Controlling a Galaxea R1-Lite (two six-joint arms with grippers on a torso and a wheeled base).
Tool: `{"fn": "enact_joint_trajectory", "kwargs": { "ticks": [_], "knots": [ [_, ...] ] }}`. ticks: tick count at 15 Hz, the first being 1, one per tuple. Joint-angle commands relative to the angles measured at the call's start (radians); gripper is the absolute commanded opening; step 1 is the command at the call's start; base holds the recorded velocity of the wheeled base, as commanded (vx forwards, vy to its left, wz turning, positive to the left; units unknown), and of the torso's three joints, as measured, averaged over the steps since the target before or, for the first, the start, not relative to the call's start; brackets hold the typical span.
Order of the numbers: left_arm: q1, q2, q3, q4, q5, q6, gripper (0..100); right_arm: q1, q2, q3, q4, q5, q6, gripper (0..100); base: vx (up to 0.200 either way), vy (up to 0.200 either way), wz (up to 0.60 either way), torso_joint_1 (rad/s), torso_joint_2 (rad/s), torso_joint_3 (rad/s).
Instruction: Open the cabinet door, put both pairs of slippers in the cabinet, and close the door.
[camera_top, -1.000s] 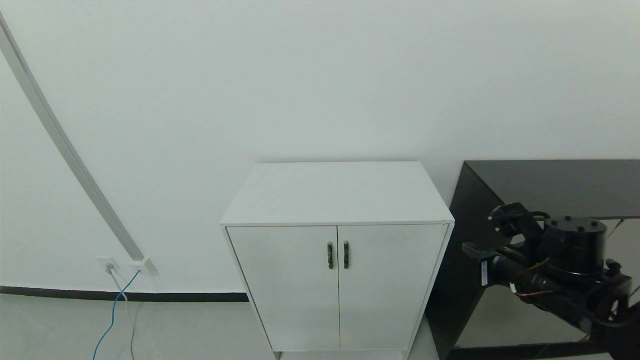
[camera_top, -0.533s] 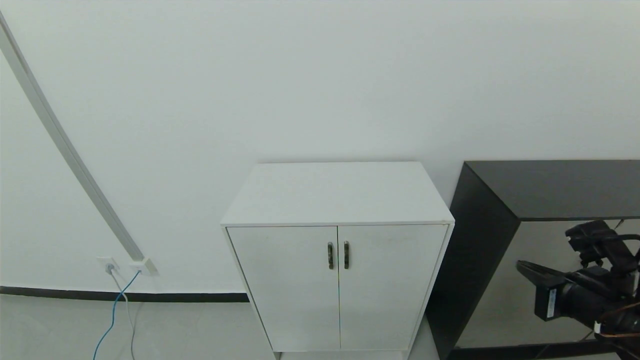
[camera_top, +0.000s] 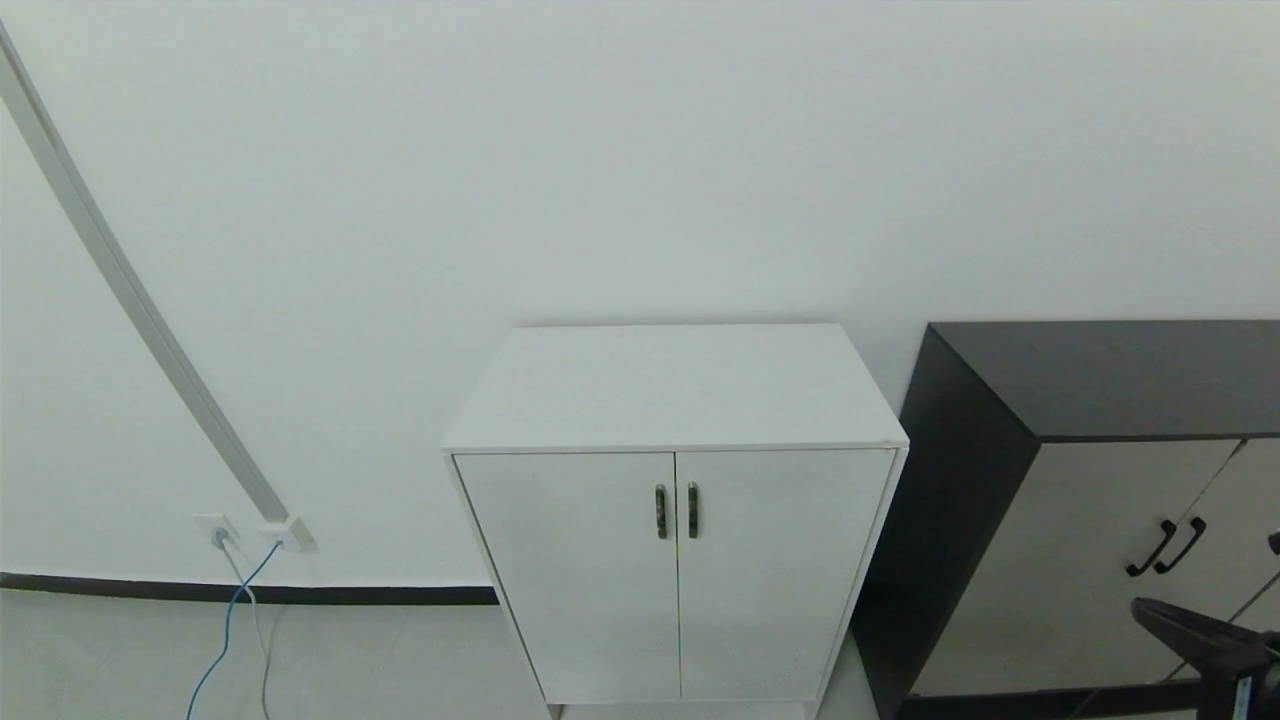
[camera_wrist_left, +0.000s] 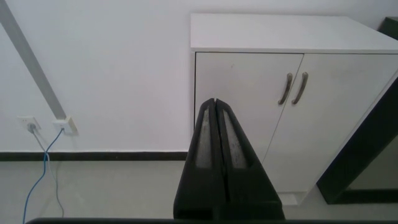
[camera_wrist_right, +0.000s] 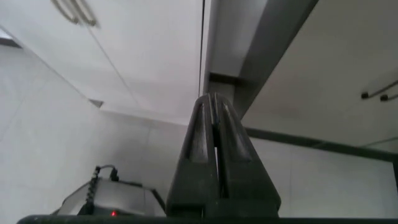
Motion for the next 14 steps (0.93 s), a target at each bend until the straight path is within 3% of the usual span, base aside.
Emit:
{"fn": "enact_joint_trajectory", "kwargs": {
  "ticks": [1,8,14],
  "knots": [
    [0.0,0.0,0.0,0.0,0.0,-0.001,0,0.001,-0.198,0.005,0.127,0.004,0.001,0,0.0,0.0,0.0,0.0,0.0,0.0],
    [0.0,0.0,0.0,0.0,0.002,-0.001,0,0.007,-0.522,0.007,0.541,0.035,0.0,0,0.0,0.0,0.0,0.0,0.0,0.0],
    [0.0,0.0,0.0,0.0,0.016,-0.001,0,0.047,-0.608,0.07,0.583,0.038,0.0,0,0.0,0.0,0.0,0.0,0.0,0.0]
  ]
}}
